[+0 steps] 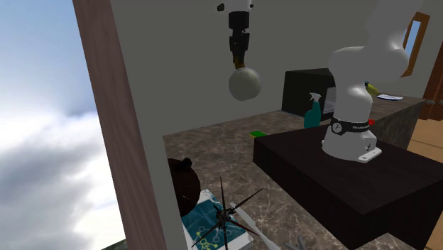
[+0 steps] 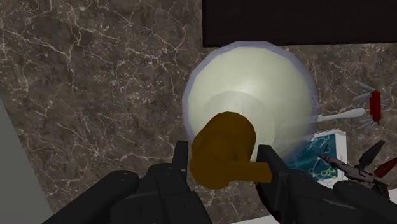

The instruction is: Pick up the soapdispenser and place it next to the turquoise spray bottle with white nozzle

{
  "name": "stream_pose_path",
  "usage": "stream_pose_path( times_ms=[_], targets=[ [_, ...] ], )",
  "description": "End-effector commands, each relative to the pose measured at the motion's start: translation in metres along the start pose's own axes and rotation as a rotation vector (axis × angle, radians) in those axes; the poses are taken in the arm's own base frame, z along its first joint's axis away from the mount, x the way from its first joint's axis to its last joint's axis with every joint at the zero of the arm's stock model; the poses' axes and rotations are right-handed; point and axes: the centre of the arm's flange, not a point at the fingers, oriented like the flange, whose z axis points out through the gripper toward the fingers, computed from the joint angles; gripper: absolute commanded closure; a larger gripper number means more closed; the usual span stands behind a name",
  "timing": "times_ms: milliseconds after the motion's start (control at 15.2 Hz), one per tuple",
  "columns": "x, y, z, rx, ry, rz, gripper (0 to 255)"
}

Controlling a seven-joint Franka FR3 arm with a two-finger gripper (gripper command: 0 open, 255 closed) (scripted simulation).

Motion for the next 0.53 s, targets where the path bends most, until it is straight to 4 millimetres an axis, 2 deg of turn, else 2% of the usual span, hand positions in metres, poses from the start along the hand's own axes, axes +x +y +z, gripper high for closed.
stream_pose_path(
  times_ms=[0, 462],
  targets=[
    [-0.022, 0.017, -0.002, 0.000, 0.000, -0.001, 255],
    [-0.097, 0.071, -0.004, 0.000, 0.000, -0.001, 255]
  ],
)
